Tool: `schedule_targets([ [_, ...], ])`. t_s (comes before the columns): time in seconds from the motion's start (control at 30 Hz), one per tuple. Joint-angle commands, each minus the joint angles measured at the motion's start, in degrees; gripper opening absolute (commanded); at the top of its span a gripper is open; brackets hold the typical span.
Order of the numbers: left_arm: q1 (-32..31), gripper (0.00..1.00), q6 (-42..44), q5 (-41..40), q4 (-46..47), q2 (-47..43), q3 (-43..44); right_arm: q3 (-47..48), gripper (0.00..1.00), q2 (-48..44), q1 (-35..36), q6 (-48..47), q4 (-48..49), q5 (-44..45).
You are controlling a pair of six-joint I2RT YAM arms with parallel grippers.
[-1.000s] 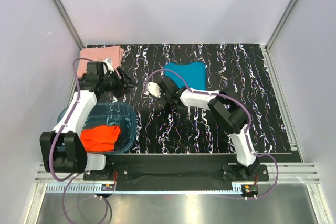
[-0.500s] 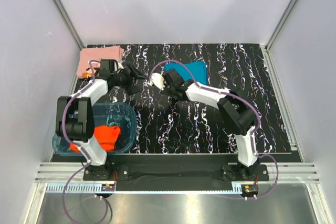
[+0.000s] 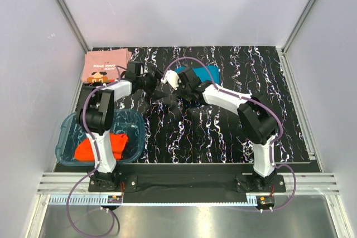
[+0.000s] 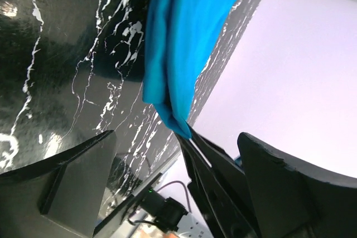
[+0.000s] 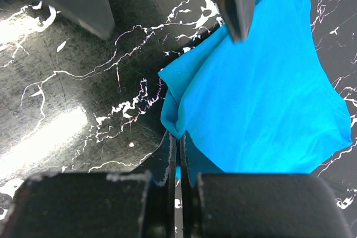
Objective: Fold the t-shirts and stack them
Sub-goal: Neatly place the folded tshirt to the corner
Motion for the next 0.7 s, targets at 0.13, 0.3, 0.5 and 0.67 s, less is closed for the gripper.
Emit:
schedule_targets([
  [0.13,-2.1,0.96,-8.1,-1.8,5.0,6.4,4.6,2.0,0.00,-5.0,-0.9,1.9,0.6,-1.8],
  [0.3,-2.5,0.93,-7.6,-5.4,1.9,9.5,8.7,1.0,0.00,-6.0,-1.2,2.8,0.8,-2.4],
  [0.5,-4.2,0.90,-8.5,-11.1,1.3,13.0,11.8,-0.1,0.00,-6.8,-1.3,4.1,1.0,-3.3],
  [0.67,-5.9,0.90,-12.8,-12.6,5.1,16.7,13.9,-1.5,0.00,-8.3,-1.5,4.2,1.7,-3.3],
])
